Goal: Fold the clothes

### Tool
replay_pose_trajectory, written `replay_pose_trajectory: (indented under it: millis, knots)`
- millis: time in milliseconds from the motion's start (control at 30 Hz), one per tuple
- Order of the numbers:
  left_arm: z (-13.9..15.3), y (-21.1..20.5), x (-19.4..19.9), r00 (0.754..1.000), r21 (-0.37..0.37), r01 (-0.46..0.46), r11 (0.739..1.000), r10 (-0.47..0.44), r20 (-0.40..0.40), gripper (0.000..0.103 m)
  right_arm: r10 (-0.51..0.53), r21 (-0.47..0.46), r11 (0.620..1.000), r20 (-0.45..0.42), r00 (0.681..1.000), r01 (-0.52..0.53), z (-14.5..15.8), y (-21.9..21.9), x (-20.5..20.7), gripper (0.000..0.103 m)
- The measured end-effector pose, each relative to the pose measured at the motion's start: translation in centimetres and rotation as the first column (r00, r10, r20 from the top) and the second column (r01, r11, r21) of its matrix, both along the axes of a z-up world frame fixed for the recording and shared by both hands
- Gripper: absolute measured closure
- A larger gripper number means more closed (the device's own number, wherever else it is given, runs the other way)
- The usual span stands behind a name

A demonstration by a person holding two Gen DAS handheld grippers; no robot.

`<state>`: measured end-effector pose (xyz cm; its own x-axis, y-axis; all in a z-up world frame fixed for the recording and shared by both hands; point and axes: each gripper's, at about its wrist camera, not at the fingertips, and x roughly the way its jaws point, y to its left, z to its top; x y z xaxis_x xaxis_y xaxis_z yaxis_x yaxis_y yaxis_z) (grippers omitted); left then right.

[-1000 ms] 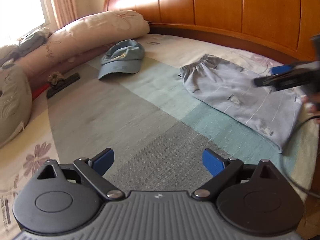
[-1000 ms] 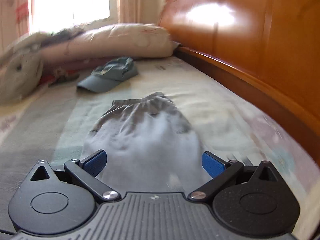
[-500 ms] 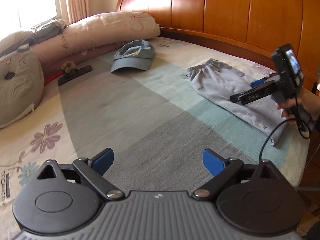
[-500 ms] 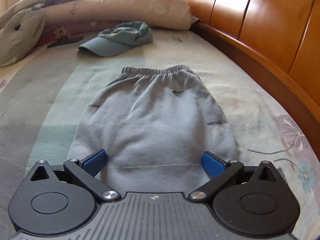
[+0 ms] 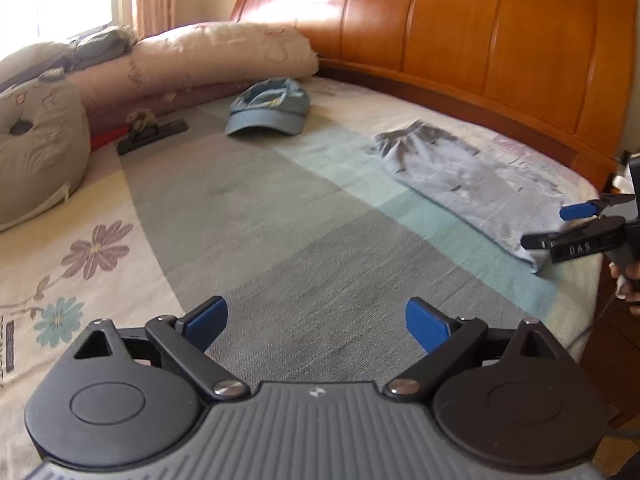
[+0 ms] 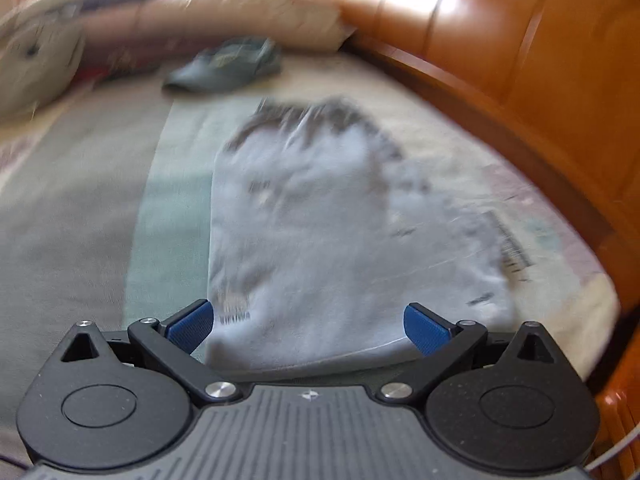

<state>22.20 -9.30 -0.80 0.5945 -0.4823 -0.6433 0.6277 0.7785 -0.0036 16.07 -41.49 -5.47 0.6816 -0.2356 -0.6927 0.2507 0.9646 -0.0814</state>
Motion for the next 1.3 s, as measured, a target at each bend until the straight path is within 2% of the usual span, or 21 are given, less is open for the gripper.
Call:
replay_pose_trajectory:
  millis: [67, 167, 200, 367, 533, 667, 1000, 1167, 1300]
  knots:
    - [0.2, 0.5, -0.3, 1.000, -0.009, 0.019, 1.000, -0.019, 0.010, 0.007, -0.050, 0.038, 0.998, 0.016, 0.999, 0.049, 0.1, -0.1, -0.4, 0.000]
    - [0.6, 1.3, -0.8, 0.999, -0.015, 0.033, 0.999, -0.033, 0.026, 0.007, -0.111, 0.024, 0.993, -0.077, 0.991, 0.113, -1.7, 0.4, -0.1, 0.000]
    - [0.8, 1.6, -0.9, 0.999, -0.017, 0.030, 0.999, -0.029, 0.036, 0.007, -0.117, 0.034, 0.992, -0.068, 0.991, 0.119, -1.6, 1.0, -0.5, 0.000]
    - [1.4, 2.9, -0.9, 0.998, -0.043, 0.047, 0.998, -0.045, 0.046, 0.004, -0.156, 0.036, 0.987, -0.025, 0.987, 0.157, 0.4, 4.1, -2.7, 0.000]
    - [1.9, 3.1, -1.0, 0.998, -0.061, 0.052, 0.997, -0.049, 0.047, 0.004, -0.217, 0.119, 0.967, -0.084, 0.973, 0.226, 2.0, 6.4, -3.7, 0.000]
    - [2.0, 2.4, -0.8, 0.997, -0.061, 0.077, 0.995, -0.077, 0.009, 0.004, -0.253, 0.152, 0.952, -0.109, 0.961, 0.267, 3.4, 8.5, -5.4, 0.000]
    - [3.3, -0.9, -1.8, 0.984, -0.011, 0.178, 0.984, -0.178, 0.004, 0.004, -0.326, 0.203, 0.920, -0.075, 0.942, 0.335, 6.5, 10.1, -9.3, 0.000]
    - [3.7, -2.1, -1.5, 0.979, 0.009, 0.200, 0.980, -0.199, -0.043, 0.004, -0.350, 0.217, 0.909, -0.068, 0.934, 0.356, 7.1, 10.1, -9.5, 0.000]
    - [4.1, -2.8, -1.5, 0.983, 0.048, 0.181, 0.982, -0.180, -0.030, 0.004, -0.345, 0.220, 0.910, -0.067, 0.936, 0.351, 7.3, 10.2, -9.2, 0.000]
